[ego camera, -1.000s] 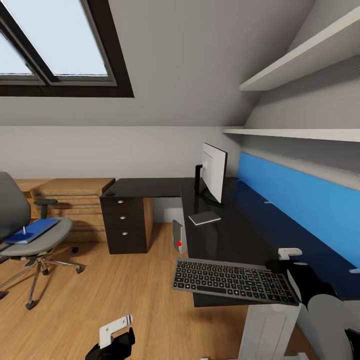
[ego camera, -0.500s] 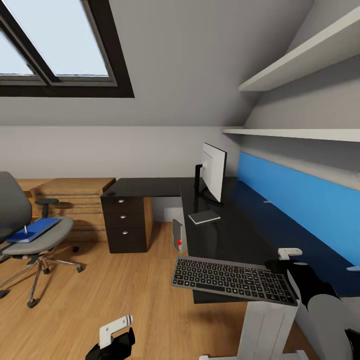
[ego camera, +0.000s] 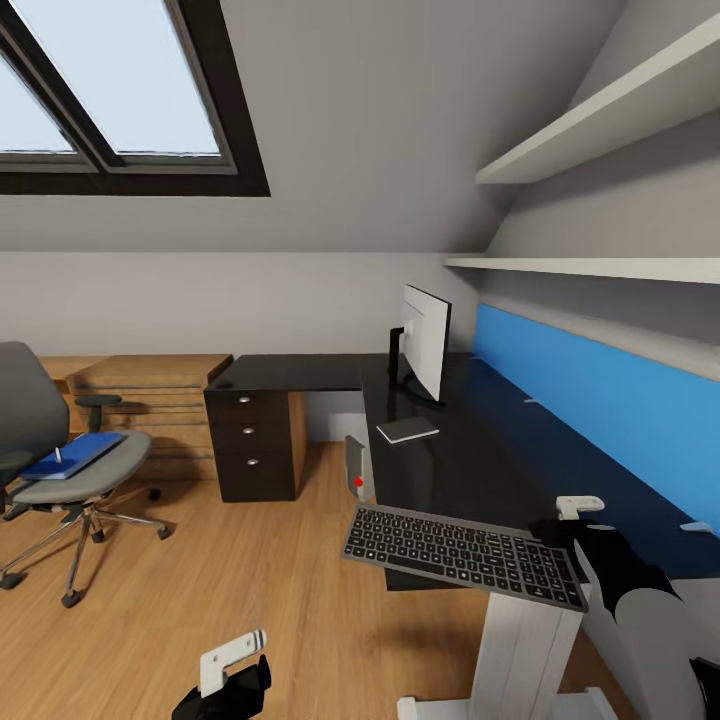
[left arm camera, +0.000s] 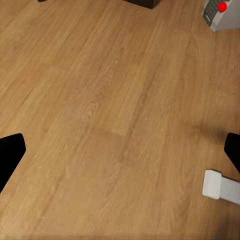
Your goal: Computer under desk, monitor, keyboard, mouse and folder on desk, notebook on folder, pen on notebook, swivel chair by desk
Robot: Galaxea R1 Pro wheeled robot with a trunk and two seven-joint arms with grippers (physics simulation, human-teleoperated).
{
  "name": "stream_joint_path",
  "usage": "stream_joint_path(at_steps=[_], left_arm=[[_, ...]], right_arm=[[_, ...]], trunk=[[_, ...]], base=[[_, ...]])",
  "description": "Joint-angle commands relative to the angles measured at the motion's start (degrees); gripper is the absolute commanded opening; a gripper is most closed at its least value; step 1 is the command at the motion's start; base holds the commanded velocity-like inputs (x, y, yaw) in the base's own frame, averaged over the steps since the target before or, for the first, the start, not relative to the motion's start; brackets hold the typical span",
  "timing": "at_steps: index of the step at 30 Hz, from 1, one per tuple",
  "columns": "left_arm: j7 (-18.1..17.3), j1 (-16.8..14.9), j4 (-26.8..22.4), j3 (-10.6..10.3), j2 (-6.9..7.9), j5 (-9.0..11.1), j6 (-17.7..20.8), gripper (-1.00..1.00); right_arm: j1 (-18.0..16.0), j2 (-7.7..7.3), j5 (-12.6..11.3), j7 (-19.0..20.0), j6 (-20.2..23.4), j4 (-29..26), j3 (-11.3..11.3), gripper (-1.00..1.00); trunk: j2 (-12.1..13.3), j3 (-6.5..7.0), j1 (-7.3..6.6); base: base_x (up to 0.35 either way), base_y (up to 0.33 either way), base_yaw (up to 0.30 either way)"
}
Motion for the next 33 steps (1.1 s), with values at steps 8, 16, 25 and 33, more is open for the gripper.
stream_joint_path(at_steps=[8,16,25,33], left_arm=[[0.59,-0.02,-0.1,-0.12,-0.1,0.35,0.16,1.0],[0.54,-0.02,-0.1,-0.12,-0.07,0.35,0.14,1.0],[0.41,-0.02,-0.1,-0.12,-0.02,0.39,0.15,1.0],[0.54,-0.02,-0.1,-0.05,-0.02,0.42,0.15,1.0]], right_arm=[[-0.03,0.03,0.68,0.51,0.24,-0.13,-0.44,1.0],[-0.03,0.0,0.65,0.59,0.18,-0.19,-0.44,1.0],[-0.03,0.12,0.68,0.71,-0.32,-0.19,-0.35,1.0],[-0.03,0.07,0.66,0.95,-0.17,-0.25,-0.31,1.0]], trunk=[[2.38,1.02,-1.32],[4.38,1.92,-2.41],[4.38,1.92,-2.41],[4.38,1.92,-2.41]], base=[[0.0,0.0,0.0],[0.0,0.0,0.0],[0.066,-0.038,0.0],[0.154,-0.096,0.0]])
